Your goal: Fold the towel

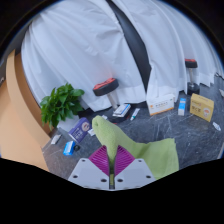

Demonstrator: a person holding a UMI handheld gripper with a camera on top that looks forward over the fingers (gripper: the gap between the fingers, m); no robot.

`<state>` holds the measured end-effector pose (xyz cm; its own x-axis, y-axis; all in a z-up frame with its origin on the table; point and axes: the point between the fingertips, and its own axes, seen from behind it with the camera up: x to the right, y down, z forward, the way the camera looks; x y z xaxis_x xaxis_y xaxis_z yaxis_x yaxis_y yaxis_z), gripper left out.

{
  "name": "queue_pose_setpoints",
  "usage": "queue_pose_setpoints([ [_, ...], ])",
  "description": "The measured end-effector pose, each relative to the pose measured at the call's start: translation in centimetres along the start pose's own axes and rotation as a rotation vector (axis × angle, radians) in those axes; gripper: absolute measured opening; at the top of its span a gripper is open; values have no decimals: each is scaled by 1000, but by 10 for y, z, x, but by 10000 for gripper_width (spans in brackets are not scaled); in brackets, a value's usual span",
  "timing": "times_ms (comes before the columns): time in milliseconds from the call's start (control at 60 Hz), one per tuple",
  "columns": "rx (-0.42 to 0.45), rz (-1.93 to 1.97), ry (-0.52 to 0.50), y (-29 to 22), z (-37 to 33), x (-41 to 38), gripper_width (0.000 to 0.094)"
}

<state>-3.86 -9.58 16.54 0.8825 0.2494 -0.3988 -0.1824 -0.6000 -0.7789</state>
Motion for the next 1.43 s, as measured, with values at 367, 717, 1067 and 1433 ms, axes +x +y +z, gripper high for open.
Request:
queue_pose_setpoints([
  [367, -96, -83, 444, 44, -10, 225, 772],
  [717, -4, -179, 583, 19, -126, 178, 849],
  [1067, 70, -201, 628, 70, -223, 24, 848],
  [1433, 108, -220, 662, 105, -282, -60, 851],
])
